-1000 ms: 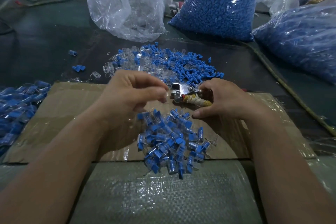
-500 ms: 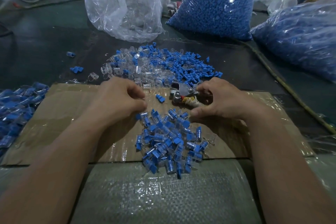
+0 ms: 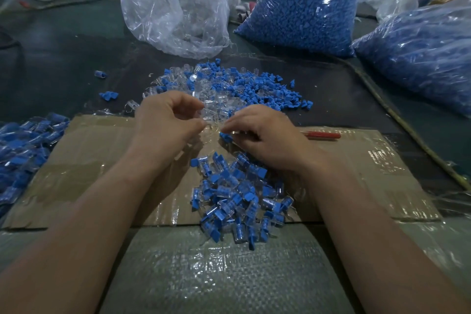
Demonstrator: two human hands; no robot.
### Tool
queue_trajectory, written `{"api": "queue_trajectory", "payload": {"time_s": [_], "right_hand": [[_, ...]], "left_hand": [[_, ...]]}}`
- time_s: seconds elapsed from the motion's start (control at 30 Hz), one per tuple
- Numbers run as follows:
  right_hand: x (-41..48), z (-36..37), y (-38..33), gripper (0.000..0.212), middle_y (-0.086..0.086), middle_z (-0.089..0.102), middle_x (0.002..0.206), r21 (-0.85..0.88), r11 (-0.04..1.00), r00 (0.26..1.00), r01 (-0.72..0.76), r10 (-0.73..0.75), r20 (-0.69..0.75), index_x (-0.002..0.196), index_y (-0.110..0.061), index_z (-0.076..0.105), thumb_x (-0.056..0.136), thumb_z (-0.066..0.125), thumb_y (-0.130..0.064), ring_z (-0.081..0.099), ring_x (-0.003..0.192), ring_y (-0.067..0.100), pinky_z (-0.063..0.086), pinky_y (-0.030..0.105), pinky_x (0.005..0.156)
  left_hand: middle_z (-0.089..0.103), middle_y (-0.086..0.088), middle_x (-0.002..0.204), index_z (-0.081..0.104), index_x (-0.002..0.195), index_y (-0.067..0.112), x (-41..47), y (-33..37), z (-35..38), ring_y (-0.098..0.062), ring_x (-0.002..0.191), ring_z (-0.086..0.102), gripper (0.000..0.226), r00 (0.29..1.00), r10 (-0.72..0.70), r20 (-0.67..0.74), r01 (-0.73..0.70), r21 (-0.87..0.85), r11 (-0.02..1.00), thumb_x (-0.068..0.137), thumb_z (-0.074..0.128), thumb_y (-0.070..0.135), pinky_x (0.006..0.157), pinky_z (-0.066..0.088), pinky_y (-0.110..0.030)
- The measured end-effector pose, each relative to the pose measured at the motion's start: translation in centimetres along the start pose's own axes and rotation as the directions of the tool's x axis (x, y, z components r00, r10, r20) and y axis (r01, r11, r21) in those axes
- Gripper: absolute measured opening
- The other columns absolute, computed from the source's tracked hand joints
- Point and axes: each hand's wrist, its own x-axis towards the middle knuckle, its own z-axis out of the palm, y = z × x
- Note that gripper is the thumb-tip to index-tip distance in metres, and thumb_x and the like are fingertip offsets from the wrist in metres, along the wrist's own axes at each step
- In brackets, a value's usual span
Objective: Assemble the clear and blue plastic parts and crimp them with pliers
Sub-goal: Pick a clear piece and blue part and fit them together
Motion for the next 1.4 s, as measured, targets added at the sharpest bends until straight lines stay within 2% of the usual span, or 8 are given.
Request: {"api": "queue_trajectory", "payload": {"time_s": [0.1, 0.4, 0.8, 0.93, 1.03, 1.1, 1.27, 1.4], "right_hand": [[0.3, 0.1, 0.4, 0.031, 0.002, 0.062, 0.115, -0.005, 0.999, 0.997, -0.040, 0.040, 0.069, 0.118, -0.018, 0.063, 0.088, 0.059, -0.016, 0.045, 0.114, 0.015, 0.028, 0.021, 0.093], [1.1, 0.3, 0.1, 0.018, -0.008, 0.054, 0.087, 0.009, 0.997, 0.997, -0.071, 0.071, 0.042, 0.099, -0.018, 0.071, 0.081, 0.070, -0.021, 0.051, 0.088, 0.009, 0.038, 0.020, 0.076], [0.5, 0.8, 0.0, 0.020, 0.003, 0.065, 0.104, -0.011, 1.000, 1.000, -0.018, 0.018, -0.009, 0.107, -0.012, 0.065, 0.093, 0.051, -0.016, 0.052, 0.093, 0.016, 0.028, 0.019, 0.077], [0.1, 0.4, -0.3, 0.016, -0.002, 0.062, 0.091, 0.133, 0.990, 0.986, -0.052, 0.072, -0.152, 0.100, -0.008, 0.065, 0.092, 0.051, -0.014, 0.051, 0.085, 0.011, 0.034, 0.020, 0.073], [-0.2, 0.0, -0.5, 0.010, -0.016, 0.055, 0.079, 0.367, 0.929, 0.917, -0.055, 0.192, -0.350, 0.091, -0.014, 0.065, 0.090, 0.056, -0.011, 0.051, 0.072, -0.002, 0.042, 0.012, 0.068], [-0.3, 0.0, -0.8, 0.012, -0.018, 0.056, 0.076, 0.482, 0.876, 0.888, -0.026, 0.242, -0.392, 0.089, -0.019, 0.064, 0.088, 0.058, -0.009, 0.053, 0.069, -0.005, 0.044, 0.010, 0.065], [-0.4, 0.4, -1.5, 0.014, -0.017, 0.059, 0.078, 0.510, 0.860, 0.880, 0.016, 0.230, -0.415, 0.095, -0.011, 0.069, 0.085, 0.062, -0.005, 0.061, 0.071, 0.004, 0.053, 0.019, 0.069], [-0.5, 0.3, -1.6, 0.015, -0.013, 0.061, 0.077, 0.518, 0.855, 0.871, 0.028, 0.234, -0.432, 0.097, -0.006, 0.070, 0.084, 0.063, -0.004, 0.063, 0.070, 0.006, 0.055, 0.022, 0.069]], "left_hand": [[0.067, -0.008, 0.082, 0.068, 0.084, 0.017, 0.0, 0.0, -0.1, -0.023, 0.073, 0.068, 0.020, 1.000, -0.021, -0.003, 0.021, -0.041, 0.999, 0.074, 0.072, 0.000, 0.067, 0.059, -0.038], [0.068, -0.002, 0.080, 0.065, 0.082, 0.021, -0.1, 0.1, 0.2, -0.013, 0.071, 0.067, 0.022, 0.999, 0.021, 0.038, -0.020, -0.030, 0.999, 0.071, 0.074, 0.005, 0.063, 0.056, -0.019], [0.071, -0.003, 0.079, 0.067, 0.082, 0.016, -0.4, 0.2, 0.1, -0.019, 0.075, 0.069, 0.017, 0.995, 0.001, 0.098, 0.004, -0.055, 0.998, 0.069, 0.074, 0.006, 0.074, 0.058, -0.037], [0.071, -0.006, 0.081, 0.067, 0.084, 0.013, -0.5, 0.4, 0.2, -0.025, 0.077, 0.069, 0.017, 0.994, -0.027, 0.108, 0.039, -0.114, 0.993, 0.071, 0.072, 0.003, 0.076, 0.057, -0.042], [0.072, -0.005, 0.081, 0.068, 0.088, 0.013, -0.5, 0.6, 0.2, -0.021, 0.076, 0.070, 0.018, 0.990, -0.018, 0.138, 0.037, -0.139, 0.990, 0.073, 0.071, 0.003, 0.072, 0.059, -0.032], [0.073, -0.003, 0.082, 0.069, 0.089, 0.013, -0.5, 0.8, 0.3, -0.019, 0.076, 0.070, 0.018, 0.986, -0.019, 0.167, 0.050, -0.181, 0.982, 0.074, 0.069, 0.003, 0.071, 0.058, -0.027], [0.073, -0.004, 0.084, 0.069, 0.092, 0.012, -0.6, 0.7, 0.2, -0.017, 0.078, 0.069, 0.020, 0.971, -0.019, 0.236, 0.076, -0.232, 0.970, 0.072, 0.067, 0.007, 0.074, 0.056, -0.028], [0.073, -0.003, 0.081, 0.067, 0.090, 0.011, -0.5, 0.7, 0.2, -0.014, 0.075, 0.069, 0.026, 0.968, 0.014, 0.249, 0.044, -0.228, 0.973, 0.064, 0.067, 0.014, 0.068, 0.055, -0.019]]}}
